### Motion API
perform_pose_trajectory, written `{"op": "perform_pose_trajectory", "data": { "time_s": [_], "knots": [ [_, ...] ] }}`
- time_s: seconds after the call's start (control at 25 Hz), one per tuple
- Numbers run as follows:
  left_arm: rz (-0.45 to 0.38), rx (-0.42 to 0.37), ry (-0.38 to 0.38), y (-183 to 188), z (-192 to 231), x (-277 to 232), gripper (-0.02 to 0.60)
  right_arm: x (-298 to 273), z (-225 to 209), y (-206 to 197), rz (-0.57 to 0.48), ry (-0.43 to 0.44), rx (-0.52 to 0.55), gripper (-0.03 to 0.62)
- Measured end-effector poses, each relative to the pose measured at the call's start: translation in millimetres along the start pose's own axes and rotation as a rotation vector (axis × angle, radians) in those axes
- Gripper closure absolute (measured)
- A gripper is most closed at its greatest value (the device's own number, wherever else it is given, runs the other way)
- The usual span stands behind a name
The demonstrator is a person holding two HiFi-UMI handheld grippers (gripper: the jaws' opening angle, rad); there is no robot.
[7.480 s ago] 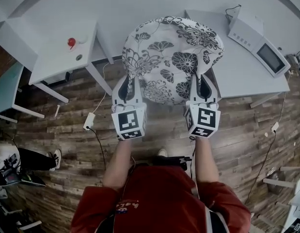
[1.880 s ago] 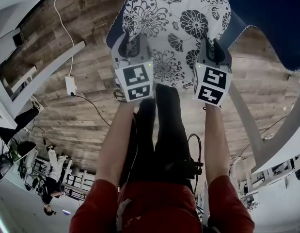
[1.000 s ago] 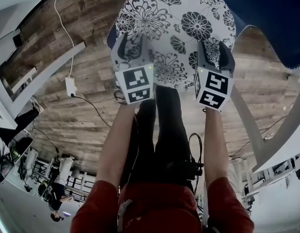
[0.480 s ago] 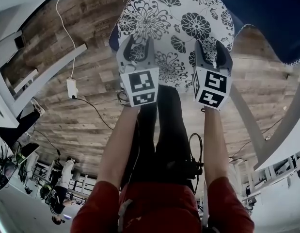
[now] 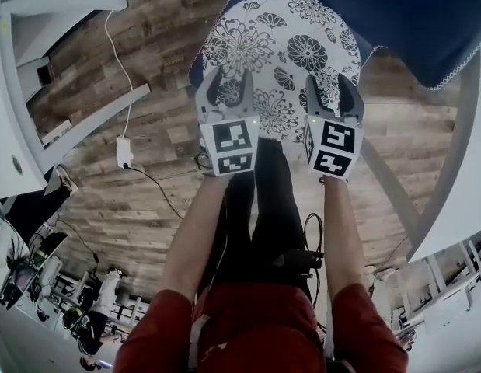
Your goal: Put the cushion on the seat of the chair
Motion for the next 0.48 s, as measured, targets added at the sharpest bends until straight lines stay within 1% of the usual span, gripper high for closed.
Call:
{"op": "perform_pose_trajectory", "data": {
  "time_s": [0.16,0.48],
  "knots": [
    [-0.032,0.013,-0.019,21.2,-2.5,28.3,0.388,28.5,4.2,19.4,-0.033,-0.007,-0.008,0.352],
    [-0.124,-0.007,-0.039,67.7,-7.2,100.1,0.39,101.2,14.8,61.1,-0.123,-0.024,-0.023,0.352]
  ]
}}
Point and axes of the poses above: the fingertips, and each gripper's own axes: x backward along the fingers, z to its left, y out of its top, the point moved 3 cm from there along x, backward along the fingers, and after that the axes turned 5 degrees about z, right-handed, at the moved point
